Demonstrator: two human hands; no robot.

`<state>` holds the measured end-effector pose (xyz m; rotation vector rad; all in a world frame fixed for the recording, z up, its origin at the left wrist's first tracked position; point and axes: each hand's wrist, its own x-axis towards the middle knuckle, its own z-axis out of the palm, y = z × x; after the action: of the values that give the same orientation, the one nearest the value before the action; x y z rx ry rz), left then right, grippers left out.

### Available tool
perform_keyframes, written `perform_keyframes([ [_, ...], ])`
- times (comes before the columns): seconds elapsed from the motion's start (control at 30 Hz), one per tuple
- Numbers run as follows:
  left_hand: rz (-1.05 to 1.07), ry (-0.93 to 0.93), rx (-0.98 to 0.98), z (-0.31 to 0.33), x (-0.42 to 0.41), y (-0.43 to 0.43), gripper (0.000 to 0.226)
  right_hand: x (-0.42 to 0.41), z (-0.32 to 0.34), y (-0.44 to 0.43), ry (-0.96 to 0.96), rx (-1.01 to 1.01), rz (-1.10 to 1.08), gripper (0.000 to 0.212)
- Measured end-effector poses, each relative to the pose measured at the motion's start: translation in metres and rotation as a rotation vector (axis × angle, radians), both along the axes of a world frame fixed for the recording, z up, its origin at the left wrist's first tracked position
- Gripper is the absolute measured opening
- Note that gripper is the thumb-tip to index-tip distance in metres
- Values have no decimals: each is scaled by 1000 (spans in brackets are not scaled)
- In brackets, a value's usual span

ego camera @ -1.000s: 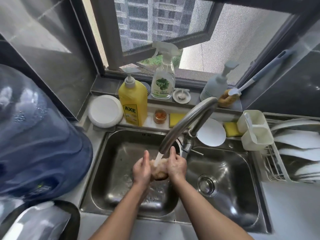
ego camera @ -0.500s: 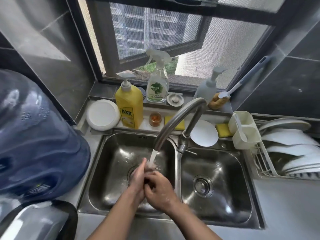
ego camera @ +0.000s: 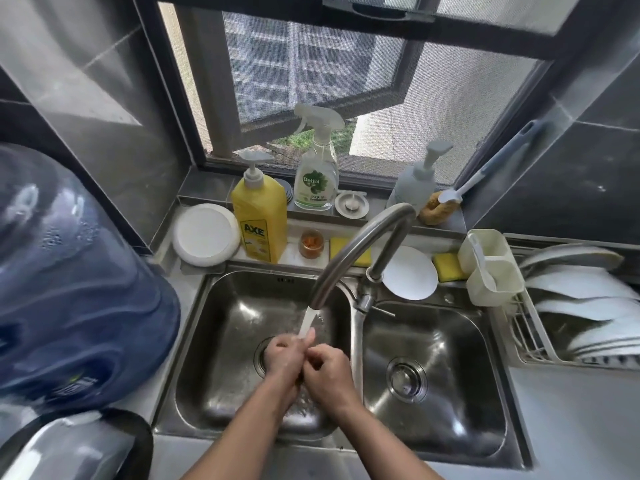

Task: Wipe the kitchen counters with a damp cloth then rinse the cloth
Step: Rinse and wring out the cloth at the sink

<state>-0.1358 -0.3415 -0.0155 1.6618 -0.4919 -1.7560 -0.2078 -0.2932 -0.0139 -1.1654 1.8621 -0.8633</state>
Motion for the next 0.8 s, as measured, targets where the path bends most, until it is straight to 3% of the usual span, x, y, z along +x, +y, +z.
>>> perform_keyframes([
  [0.07, -38, -77, -45, 0, 0, -4, 11, -3, 1, 1, -26, -14, -6, 25],
  [0.13, -84, -140, -77, 0, 0, -9, 8, -11, -1, 2, -79, -47, -152, 26],
  [0.23, -148, -240, -86, -8, 1, -12, 21, -30, -3, 2, -318, 13, -472, 16],
  [0.33, -152, -299, -68, -16, 2, -15, 46, -55, -4, 4, -419, 90, -608, 9],
  [0.5, -103, -267, 11, -13, -6, -17, 62, -78, 3, 4, -584, 127, -762, 7],
  [0.8, -98, -185, 22, -7, -14, -11, 55, -91, 17, -12, -827, 82, -909, 15],
])
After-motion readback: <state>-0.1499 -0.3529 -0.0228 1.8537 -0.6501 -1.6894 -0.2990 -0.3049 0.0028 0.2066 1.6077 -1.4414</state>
